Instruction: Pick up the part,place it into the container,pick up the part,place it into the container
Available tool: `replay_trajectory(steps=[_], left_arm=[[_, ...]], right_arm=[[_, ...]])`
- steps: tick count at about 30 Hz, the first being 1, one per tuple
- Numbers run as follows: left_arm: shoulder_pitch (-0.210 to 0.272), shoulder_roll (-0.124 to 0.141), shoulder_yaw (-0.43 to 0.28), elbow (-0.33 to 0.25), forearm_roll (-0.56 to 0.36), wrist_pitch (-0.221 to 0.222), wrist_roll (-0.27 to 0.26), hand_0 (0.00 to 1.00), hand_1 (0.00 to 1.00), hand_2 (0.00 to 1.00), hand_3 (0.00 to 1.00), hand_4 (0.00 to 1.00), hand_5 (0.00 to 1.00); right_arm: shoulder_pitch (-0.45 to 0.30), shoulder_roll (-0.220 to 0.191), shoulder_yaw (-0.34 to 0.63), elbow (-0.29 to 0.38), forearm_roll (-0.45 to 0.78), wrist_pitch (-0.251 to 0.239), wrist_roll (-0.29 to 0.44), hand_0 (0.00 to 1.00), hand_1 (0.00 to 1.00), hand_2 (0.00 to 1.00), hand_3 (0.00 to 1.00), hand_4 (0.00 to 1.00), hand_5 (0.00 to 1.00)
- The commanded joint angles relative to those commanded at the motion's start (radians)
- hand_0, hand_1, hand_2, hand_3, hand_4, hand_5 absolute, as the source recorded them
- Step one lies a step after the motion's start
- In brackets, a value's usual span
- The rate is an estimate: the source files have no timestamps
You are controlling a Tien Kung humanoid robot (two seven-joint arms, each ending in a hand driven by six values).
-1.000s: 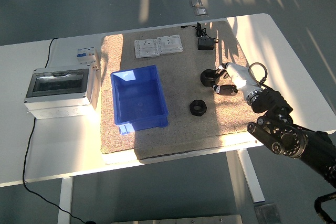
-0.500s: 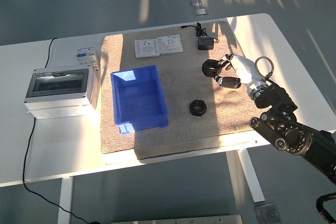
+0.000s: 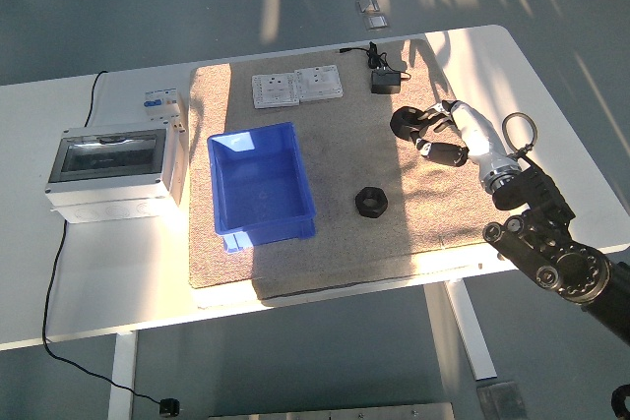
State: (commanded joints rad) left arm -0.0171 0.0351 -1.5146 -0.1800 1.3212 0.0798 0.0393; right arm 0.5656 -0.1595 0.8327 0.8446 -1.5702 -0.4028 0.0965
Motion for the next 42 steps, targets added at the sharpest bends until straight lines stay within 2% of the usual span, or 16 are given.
replay_trajectory(steps=[6, 9, 14, 22, 26, 31, 37, 42], left_arm=[[-0.003, 0.0, 0.0, 0.0, 0.001, 0.0, 0.001, 0.715, 0.704, 0.681, 0.785, 0.81, 0.738], [-0.002, -0.001, 0.0, 0.0, 0.0, 0.0, 0.0, 0.714, 0.704, 0.682, 0.785, 0.809, 0.735], [0.001, -0.003, -0.001, 0.0, 0.001, 0.0, 0.0, 0.714, 0.704, 0.682, 0.786, 0.809, 0.736], [0.004, -0.004, -0.01, 0.0, 0.017, -0.002, 0.002, 0.714, 0.704, 0.682, 0.785, 0.808, 0.738], [0.007, -0.002, -0.019, 0.0, 0.022, -0.001, 0.002, 0.714, 0.704, 0.682, 0.785, 0.808, 0.737], [0.009, 0.001, -0.029, 0.0, 0.028, 0.0, 0.0, 0.714, 0.704, 0.674, 0.785, 0.808, 0.736], [0.012, 0.001, -0.034, 0.0, 0.043, -0.002, 0.002, 0.714, 0.702, 0.674, 0.785, 0.807, 0.736], [0.009, -0.002, -0.036, 0.0, 0.063, -0.003, 0.009, 0.714, 0.702, 0.674, 0.785, 0.807, 0.736]], right_arm=[[-0.099, -0.039, 0.072, 0.121, -0.037, -0.001, 0.008, 0.748, 0.581, 0.405, 0.46, 0.442, 0.002], [-0.141, -0.053, 0.095, 0.158, -0.03, -0.005, 0.02, 0.748, 0.583, 0.406, 0.461, 0.433, 0.002], [-0.185, -0.06, 0.117, 0.175, -0.016, -0.015, 0.042, 0.746, 0.581, 0.406, 0.462, 0.431, 0.002], [-0.194, -0.064, 0.125, 0.181, -0.008, -0.027, 0.056, 0.745, 0.577, 0.406, 0.46, 0.43, 0.002], [-0.176, -0.06, 0.123, 0.185, -0.004, -0.032, 0.06, 0.741, 0.575, 0.406, 0.459, 0.43, 0.002], [-0.104, -0.038, 0.081, 0.169, -0.02, -0.033, 0.057, 0.74, 0.575, 0.407, 0.461, 0.43, 0.002], [-0.004, -0.001, -0.034, 0.194, 0.002, -0.027, 0.046, 0.738, 0.573, 0.409, 0.462, 0.433, 0.002], [0.048, 0.009, -0.134, 0.228, 0.002, -0.018, 0.035, 0.738, 0.573, 0.409, 0.462, 0.433, 0.002]])
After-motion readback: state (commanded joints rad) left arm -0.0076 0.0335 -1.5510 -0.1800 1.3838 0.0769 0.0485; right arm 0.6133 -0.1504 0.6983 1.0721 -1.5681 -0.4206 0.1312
